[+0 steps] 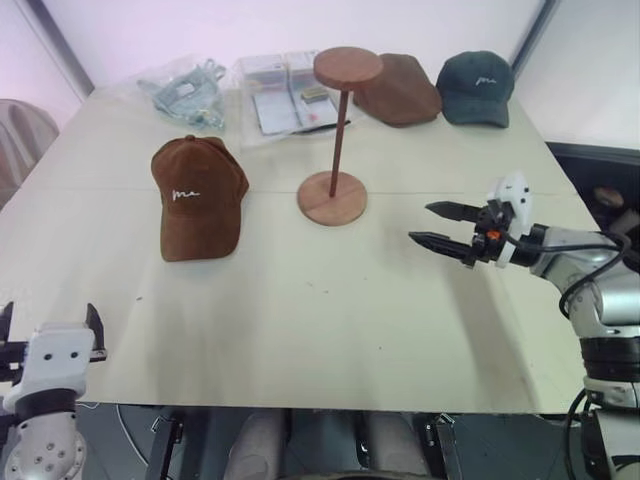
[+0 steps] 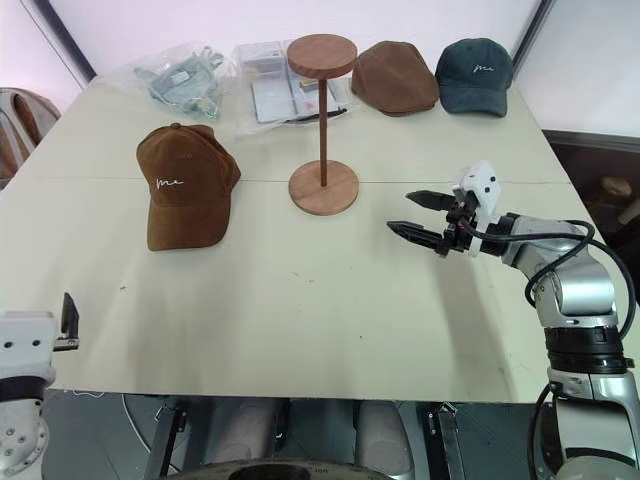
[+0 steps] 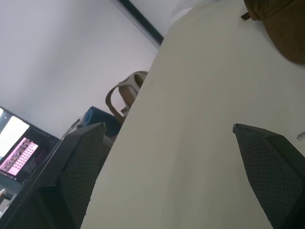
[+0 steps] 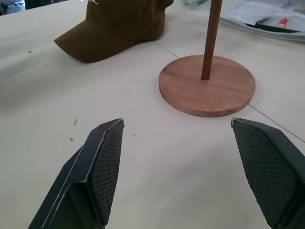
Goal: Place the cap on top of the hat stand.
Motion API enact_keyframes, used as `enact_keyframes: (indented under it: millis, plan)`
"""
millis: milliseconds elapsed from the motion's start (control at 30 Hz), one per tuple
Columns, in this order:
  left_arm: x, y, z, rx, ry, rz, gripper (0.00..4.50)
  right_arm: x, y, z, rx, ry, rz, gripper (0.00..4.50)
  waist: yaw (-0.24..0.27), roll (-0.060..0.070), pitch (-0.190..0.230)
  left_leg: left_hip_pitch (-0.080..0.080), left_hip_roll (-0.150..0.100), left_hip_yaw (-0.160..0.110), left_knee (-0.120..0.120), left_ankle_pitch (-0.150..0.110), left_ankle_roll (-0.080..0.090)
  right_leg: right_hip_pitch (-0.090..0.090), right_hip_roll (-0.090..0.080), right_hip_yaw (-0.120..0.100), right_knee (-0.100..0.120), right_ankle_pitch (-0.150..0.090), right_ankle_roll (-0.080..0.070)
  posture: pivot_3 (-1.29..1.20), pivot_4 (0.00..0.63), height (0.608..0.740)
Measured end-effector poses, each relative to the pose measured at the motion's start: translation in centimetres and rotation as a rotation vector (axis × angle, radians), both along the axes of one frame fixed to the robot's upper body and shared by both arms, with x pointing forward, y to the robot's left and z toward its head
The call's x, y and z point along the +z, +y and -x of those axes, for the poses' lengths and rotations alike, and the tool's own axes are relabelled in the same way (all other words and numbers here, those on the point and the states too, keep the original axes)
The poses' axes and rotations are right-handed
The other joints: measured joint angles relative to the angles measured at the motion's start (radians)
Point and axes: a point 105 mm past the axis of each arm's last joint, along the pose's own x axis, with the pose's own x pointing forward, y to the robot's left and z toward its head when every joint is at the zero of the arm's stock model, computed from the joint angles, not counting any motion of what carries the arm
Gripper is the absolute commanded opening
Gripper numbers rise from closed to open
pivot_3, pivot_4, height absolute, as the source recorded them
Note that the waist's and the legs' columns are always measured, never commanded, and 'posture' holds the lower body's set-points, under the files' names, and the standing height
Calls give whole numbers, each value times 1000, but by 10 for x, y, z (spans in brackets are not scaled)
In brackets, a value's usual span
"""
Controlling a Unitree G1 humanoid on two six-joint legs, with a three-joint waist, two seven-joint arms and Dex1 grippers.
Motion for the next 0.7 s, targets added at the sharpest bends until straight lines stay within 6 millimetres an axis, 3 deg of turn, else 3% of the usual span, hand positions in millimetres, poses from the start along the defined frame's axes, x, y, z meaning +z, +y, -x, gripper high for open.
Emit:
enact_keyframes:
  millis: [700]
  plan:
    - [-2,-17,-16,-125,-40,150,4490,-2,1,0,-2,17,-2,3656,0,0,0,0,0,0,0,0,0,0,0,0,0,0,0,0,150,740]
